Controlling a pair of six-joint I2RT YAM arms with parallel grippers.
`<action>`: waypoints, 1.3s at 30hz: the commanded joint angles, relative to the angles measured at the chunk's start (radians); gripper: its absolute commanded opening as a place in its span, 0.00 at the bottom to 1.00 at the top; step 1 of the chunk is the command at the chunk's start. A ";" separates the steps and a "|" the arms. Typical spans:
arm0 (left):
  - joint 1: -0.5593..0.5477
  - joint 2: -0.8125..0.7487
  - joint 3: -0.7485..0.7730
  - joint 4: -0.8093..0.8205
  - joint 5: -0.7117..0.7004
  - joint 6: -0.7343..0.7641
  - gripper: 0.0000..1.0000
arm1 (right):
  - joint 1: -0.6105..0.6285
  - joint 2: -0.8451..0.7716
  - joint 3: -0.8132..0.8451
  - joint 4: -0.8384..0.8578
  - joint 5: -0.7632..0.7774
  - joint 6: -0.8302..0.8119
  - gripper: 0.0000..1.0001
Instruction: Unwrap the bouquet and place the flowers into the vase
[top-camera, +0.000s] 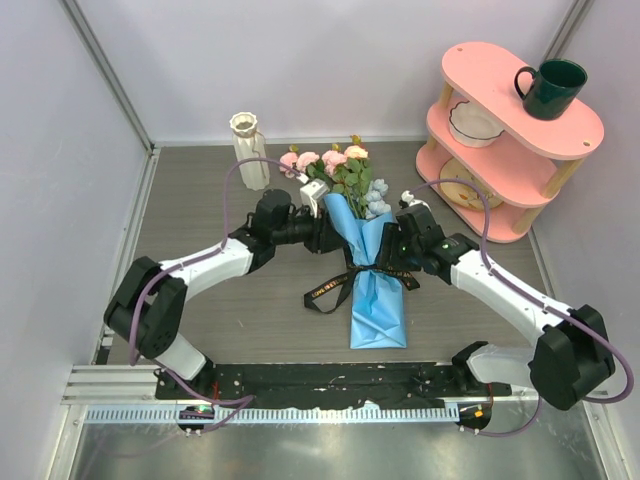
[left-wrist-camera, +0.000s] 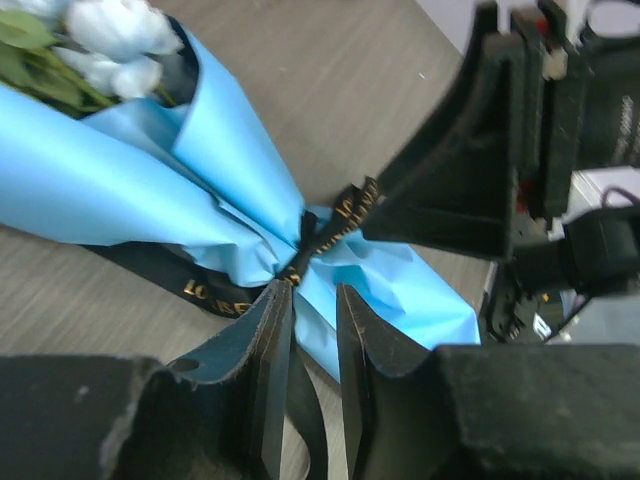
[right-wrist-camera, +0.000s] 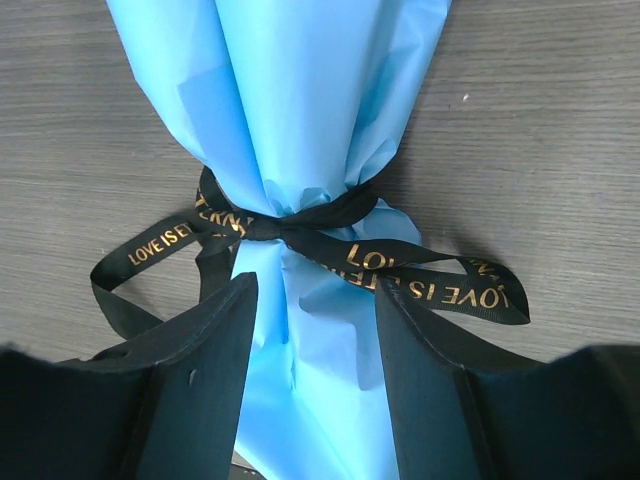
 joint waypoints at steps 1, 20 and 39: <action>0.000 0.026 0.034 -0.015 0.221 0.085 0.33 | 0.005 -0.014 0.049 -0.006 -0.003 -0.038 0.55; -0.052 0.168 -0.044 0.133 -0.206 -0.368 0.41 | 0.005 -0.055 0.003 0.016 -0.003 -0.039 0.54; -0.069 0.237 -0.064 0.199 -0.225 -0.405 0.51 | 0.005 -0.086 -0.032 0.016 0.000 -0.030 0.53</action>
